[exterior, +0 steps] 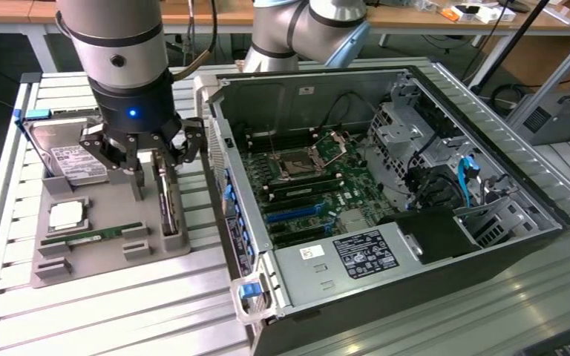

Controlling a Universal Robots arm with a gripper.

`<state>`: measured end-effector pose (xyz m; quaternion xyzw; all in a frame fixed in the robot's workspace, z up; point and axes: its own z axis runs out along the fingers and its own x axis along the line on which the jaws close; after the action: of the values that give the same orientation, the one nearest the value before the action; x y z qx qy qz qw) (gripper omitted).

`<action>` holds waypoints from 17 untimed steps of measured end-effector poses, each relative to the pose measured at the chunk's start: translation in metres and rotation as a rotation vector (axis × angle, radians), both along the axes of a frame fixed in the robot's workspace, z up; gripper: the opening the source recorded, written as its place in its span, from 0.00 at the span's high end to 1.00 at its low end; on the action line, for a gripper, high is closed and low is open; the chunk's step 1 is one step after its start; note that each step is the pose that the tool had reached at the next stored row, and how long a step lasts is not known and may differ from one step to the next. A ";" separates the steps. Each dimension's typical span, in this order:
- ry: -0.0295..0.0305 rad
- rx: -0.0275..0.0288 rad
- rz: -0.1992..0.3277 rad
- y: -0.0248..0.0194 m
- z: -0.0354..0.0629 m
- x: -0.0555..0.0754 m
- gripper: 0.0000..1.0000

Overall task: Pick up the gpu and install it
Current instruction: 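Pick up the gpu and move the gpu toward the slot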

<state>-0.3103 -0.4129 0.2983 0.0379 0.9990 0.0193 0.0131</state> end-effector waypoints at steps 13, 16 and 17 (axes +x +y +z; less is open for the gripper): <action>0.0001 0.0069 0.000 0.0030 -0.0014 0.001 0.52; -0.0002 0.0111 0.000 0.0035 -0.0028 0.001 0.52; -0.0001 0.0119 0.000 0.0035 -0.0039 0.001 0.52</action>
<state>-0.3088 -0.4094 0.2944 0.0381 0.9989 0.0252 0.0129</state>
